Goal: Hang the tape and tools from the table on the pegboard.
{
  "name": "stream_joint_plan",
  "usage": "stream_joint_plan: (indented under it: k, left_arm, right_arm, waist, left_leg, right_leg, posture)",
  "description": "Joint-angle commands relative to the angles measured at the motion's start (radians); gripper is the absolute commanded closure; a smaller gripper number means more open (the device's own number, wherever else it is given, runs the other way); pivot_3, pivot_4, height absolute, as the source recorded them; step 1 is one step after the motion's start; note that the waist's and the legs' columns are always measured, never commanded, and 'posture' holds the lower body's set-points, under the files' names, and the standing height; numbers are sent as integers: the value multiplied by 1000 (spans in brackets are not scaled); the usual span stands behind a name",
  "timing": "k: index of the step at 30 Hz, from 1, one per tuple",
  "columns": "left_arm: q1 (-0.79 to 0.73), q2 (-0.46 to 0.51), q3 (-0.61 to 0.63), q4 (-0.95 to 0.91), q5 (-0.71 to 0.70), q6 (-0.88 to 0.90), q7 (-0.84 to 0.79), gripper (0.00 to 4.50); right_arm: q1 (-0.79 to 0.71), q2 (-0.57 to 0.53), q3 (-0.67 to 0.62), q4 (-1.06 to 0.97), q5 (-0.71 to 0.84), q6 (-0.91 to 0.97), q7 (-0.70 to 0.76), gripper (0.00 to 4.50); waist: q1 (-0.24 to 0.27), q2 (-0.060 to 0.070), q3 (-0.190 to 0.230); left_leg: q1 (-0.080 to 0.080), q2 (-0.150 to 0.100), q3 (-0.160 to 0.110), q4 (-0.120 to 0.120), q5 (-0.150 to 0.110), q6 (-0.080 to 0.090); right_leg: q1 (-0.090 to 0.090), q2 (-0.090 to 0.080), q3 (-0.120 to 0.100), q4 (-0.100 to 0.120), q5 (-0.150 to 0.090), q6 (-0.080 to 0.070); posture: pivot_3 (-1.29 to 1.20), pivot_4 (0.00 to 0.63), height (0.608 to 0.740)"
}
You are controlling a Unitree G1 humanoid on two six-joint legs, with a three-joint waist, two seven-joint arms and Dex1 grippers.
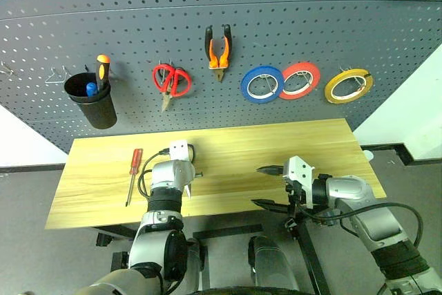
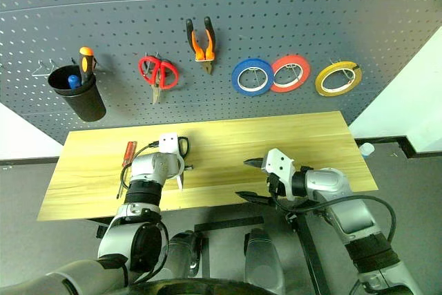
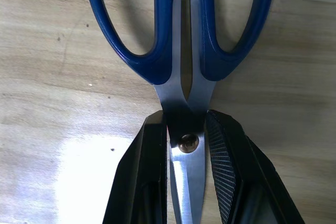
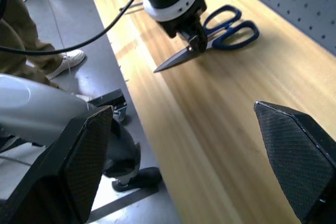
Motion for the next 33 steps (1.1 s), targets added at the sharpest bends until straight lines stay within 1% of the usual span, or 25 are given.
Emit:
stream_joint_plan:
  k: [1, 4, 6, 7, 8, 9, 11, 13, 15, 18, 19, 21, 22, 25, 27, 29, 33]
  left_arm:
    - [66, 74, -81, -161, -3, -60, -127, 3733]
    - [177, 165, -127, -302, -42, -124, -293, 3733]
    - [298, 279, -177, -394, -46, -270, -462, 3733]
    - [342, 323, -195, -421, -46, -324, -520, 3733]
    - [402, 365, -193, -451, -63, -426, -602, 3733]
    - [438, 389, -188, -465, -78, -493, -651, 3733]
    - [507, 435, -153, -485, -126, -561, -740, 3733]
    - [531, 453, -121, -466, -157, -596, -776, 3733]
    - [515, 460, -121, -430, -135, -575, -740, 3733]
    - [447, 414, -89, -389, -151, -488, -645, 3733]
    - [426, 384, -67, -400, -184, -445, -621, 3549]
    - [362, 295, -20, -433, -244, -316, -523, 3123]
    - [340, 265, -2, -443, -256, -268, -483, 2836]
    - [229, 213, -42, -366, -135, -97, -281, 1822]
    - [159, 182, -39, -315, -112, -31, -205, 1119]
    - [90, 151, -3, -254, -110, 19, -144, 1119]
    - [-24, 139, 39, -99, -99, 38, -72, 1119]
  right_arm:
    - [-46, 41, -60, -70, 83, -1, -17, 0]
    - [-74, 68, -92, -132, 183, 58, -15, 0]
    - [-101, 83, -111, -174, 245, 97, -22, 0]
    - [-112, 87, -117, -187, 264, 111, -26, 0]
    - [-129, 92, -124, -200, 284, 125, -28, 0]
    - [-139, 94, -128, -207, 296, 135, -30, 0]
    - [-173, 100, -134, -219, 322, 153, -34, 0]
    - [-201, 105, -136, -216, 335, 165, -38, 0]
    - [-214, 104, -134, -205, 342, 173, -34, 0]
    - [-215, 101, -116, -187, 322, 160, -22, 0]
    - [-212, 102, -111, -185, 315, 155, -21, 0]
    - [-206, 107, -104, -187, 310, 153, -25, 0]
    - [-204, 109, -102, -188, 309, 153, -26, 0]
    - [-189, 108, -100, -188, 300, 151, -26, 0]
    - [-180, 105, -100, -190, 296, 152, -27, 0]
    - [-174, 102, -103, -192, 292, 155, -29, 0]
    - [-164, 98, -109, -195, 285, 156, -32, 0]
  waist:
    - [-7, 0, 0]
    - [-16, 0, 0]
    - [-22, 1, 0]
    - [-23, 1, -1]
    - [-23, 1, -1]
    - [-22, 2, -1]
    - [-16, 2, -1]
    - [-8, 2, -1]
    - [6, 2, -2]
    - [16, 2, -2]
    - [14, 1, -2]
    - [14, 1, -2]
    - [14, 0, -3]
    - [11, 0, -3]
    - [7, -1, -3]
    - [5, -1, -3]
    - [5, -1, -3]
  left_leg:
    - [0, 0, 0, 0, 0, 0]
    - [0, 0, 0, 0, 0, -1]
    - [0, 0, 0, 0, 0, -1]
    - [0, 0, 0, -1, 0, -1]
    - [1, 1, 1, -1, 0, -1]
    - [1, 1, 1, -1, 0, -1]
    - [1, 1, 1, -1, 0, -1]
    - [0, 1, 1, 0, 0, -1]
    - [0, 2, 1, 1, 0, -1]
    - [0, 1, 1, 2, 0, -1]
    - [0, 1, 1, 2, 0, -1]
    - [0, 1, 1, 2, 0, -1]
    - [0, 1, 1, 2, 0, -1]
    - [0, 0, 1, 2, 0, -1]
    - [0, 0, 1, 2, 0, 0]
    - [1, 1, 1, 2, 0, 0]
    - [1, 1, 1, 2, 0, -1]
  right_leg:
    - [0, 0, 0, 0, 0, 0]
    - [-1, 0, 1, 0, 3, -5]
    - [0, 0, 1, 0, 3, -5]
    - [-1, 0, 1, 0, 3, -5]
    - [-1, 0, 2, 0, 3, -6]
    - [-1, 0, 2, 0, 3, -6]
    - [-1, 0, 2, 0, 2, -10]
    - [-1, 0, 2, -1, 1, -11]
    - [0, 0, 1, -1, 2, -12]
    - [0, 0, 1, -1, 2, -11]
    - [0, 0, 1, -1, 2, -11]
    - [0, 0, 1, -1, 4, -7]
    - [0, 0, 1, -1, 5, -6]
    - [0, 0, 1, 0, 5, -5]
    - [1, 1, 1, 0, 5, -4]
    - [1, 1, 1, 1, 3, -1]
    - [1, 1, 1, 1, 3, -1]
  posture:
    - [-102, 124, 740]
    - [-98, 120, 740]
    - [-94, 113, 740]
    - [-92, 113, 740]
    - [-86, 111, 740]
    - [-84, 109, 740]
    - [-77, 107, 740]
    - [-65, 107, 740]
    - [-55, 106, 740]
    - [-48, 103, 740]
    - [-49, 104, 740]
    - [-50, 104, 740]
    - [-51, 105, 740]
    - [-50, 108, 740]
    - [-53, 108, 740]
    - [-56, 110, 740]
    - [-64, 111, 740]
